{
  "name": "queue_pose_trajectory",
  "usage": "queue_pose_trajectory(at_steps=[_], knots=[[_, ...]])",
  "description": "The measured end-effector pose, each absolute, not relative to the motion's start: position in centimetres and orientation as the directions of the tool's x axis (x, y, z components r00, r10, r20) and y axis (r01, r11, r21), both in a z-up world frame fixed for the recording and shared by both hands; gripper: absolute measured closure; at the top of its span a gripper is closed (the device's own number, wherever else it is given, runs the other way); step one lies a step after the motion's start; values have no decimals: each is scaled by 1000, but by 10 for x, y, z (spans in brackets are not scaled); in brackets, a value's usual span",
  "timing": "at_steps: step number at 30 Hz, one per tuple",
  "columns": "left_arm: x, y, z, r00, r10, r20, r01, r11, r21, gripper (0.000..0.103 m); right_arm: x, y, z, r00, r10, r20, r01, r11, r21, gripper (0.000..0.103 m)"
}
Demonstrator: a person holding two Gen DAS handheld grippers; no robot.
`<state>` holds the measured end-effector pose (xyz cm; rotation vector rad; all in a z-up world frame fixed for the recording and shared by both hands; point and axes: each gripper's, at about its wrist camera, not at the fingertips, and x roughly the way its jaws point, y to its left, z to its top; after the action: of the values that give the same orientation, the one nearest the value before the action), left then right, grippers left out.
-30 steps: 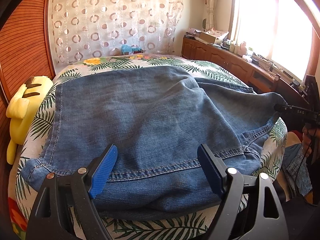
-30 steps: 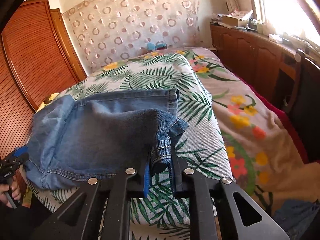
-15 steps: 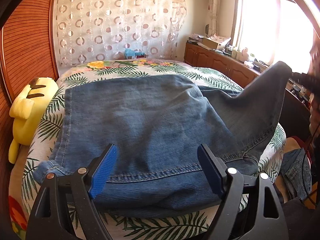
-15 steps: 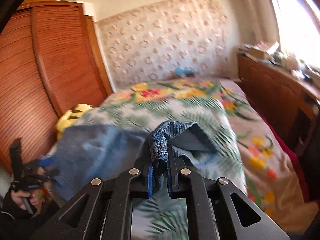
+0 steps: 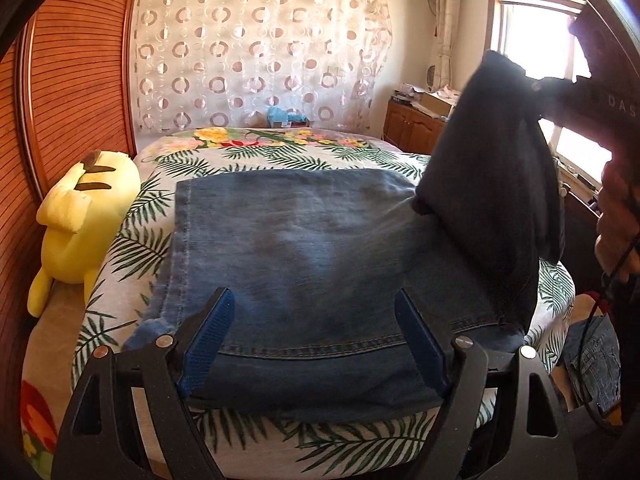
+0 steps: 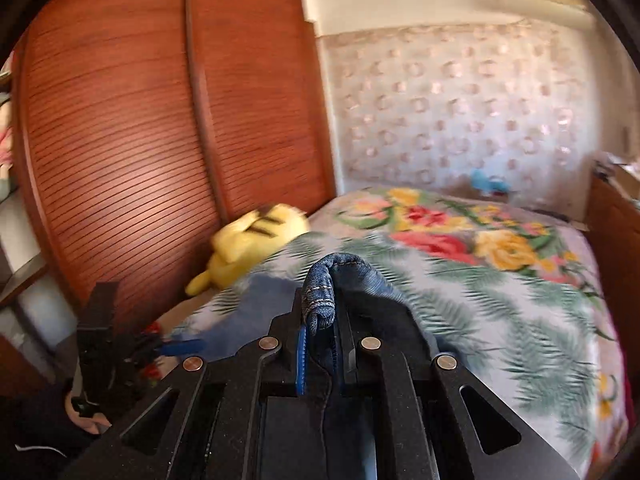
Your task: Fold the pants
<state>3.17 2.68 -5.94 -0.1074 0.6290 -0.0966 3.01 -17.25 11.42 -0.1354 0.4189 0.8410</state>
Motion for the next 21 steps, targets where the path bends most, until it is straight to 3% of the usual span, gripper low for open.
queue_pose_trajectory(at_steps=[5, 8, 11, 12, 21], knots=[[29, 38, -62, 804, -113, -584, 34, 989, -145, 20, 43, -139, 92, 538, 676, -503, -769, 638, 36, 92], [31, 42, -62, 804, -111, -585, 26, 988, -153, 20, 50, -136, 89, 538, 658, -527, -761, 648, 33, 81], [32, 44, -61, 806, -111, -581, 25, 988, -155, 20, 52, -135, 97, 544, 645, -536, -755, 655, 21, 60], [32, 43, -60, 807, -112, -580, 26, 988, -154, 20, 51, -136, 98, 545, 643, -538, -755, 655, 19, 57], [32, 38, -58, 808, -115, -578, 40, 989, -142, 20, 37, -154, 104, 539, 626, -564, -747, 664, 24, 53]])
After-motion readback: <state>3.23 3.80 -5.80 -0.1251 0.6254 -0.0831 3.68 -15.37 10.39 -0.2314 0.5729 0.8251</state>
